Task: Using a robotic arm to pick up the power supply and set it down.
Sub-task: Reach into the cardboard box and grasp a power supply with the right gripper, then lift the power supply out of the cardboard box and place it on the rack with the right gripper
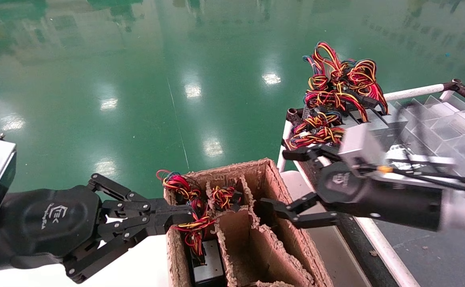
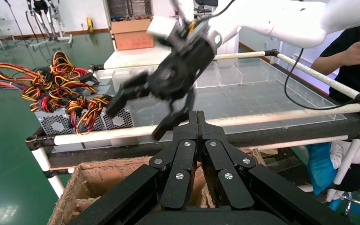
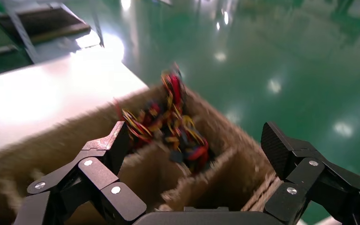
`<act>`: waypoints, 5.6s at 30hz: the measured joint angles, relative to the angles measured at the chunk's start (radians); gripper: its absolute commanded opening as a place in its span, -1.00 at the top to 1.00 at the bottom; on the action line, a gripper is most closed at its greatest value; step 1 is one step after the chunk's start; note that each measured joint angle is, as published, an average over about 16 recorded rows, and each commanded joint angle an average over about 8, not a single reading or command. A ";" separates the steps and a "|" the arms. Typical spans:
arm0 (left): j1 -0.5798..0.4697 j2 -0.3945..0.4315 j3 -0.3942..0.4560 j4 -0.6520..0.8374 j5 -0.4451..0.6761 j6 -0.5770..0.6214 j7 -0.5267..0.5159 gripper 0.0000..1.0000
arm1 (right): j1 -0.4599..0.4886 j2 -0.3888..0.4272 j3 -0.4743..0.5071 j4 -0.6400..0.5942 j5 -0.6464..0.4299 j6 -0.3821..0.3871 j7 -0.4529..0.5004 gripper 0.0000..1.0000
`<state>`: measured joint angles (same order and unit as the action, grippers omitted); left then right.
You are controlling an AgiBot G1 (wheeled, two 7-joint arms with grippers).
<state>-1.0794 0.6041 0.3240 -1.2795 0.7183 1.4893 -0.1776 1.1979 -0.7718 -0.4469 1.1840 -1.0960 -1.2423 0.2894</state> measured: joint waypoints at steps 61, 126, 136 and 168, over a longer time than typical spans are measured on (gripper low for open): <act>-0.001 -0.001 0.003 0.000 -0.002 -0.001 0.002 -1.00 | 0.061 -0.298 -0.174 -0.192 -0.289 0.202 0.033 1.00; -0.001 -0.002 0.006 0.000 -0.004 -0.003 0.003 -1.00 | 0.121 -0.215 -0.013 -0.218 -0.042 0.100 -0.037 1.00; -0.002 -0.003 0.007 0.000 -0.004 -0.003 0.003 -1.00 | 0.161 -0.177 0.019 -0.186 -0.001 0.076 -0.015 1.00; -0.002 -0.003 0.008 0.000 -0.005 -0.003 0.004 -1.00 | 0.423 -0.078 0.086 -0.255 0.055 0.000 0.096 1.00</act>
<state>-1.0813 0.6010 0.3321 -1.2794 0.7129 1.4859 -0.1737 1.6209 -0.8495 -0.3610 0.9286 -1.0408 -1.2427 0.3850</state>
